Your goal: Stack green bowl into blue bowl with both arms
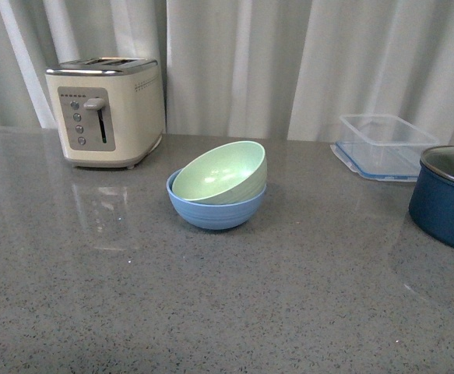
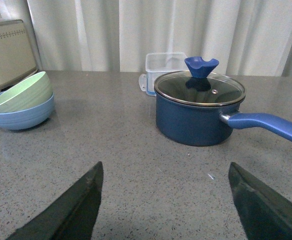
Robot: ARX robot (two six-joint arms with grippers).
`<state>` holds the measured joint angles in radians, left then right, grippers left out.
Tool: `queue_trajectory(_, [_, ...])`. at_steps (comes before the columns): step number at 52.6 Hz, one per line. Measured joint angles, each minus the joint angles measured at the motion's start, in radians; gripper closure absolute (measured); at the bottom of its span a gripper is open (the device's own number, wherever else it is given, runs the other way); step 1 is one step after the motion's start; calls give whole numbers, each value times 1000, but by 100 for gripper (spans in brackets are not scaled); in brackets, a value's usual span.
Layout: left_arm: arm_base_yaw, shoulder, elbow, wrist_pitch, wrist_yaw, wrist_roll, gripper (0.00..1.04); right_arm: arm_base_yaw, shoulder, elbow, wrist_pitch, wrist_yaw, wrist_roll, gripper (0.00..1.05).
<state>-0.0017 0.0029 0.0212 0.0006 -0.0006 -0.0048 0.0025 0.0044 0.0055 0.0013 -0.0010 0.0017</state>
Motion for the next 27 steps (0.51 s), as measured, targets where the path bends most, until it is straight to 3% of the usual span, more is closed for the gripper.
queue_trajectory(8, [0, 0, 0, 0, 0, 0, 7, 0, 0, 0, 0, 0, 1, 8])
queue_trajectory(27, [0, 0, 0, 0, 0, 0, 7, 0, 0, 0, 0, 0, 1, 10])
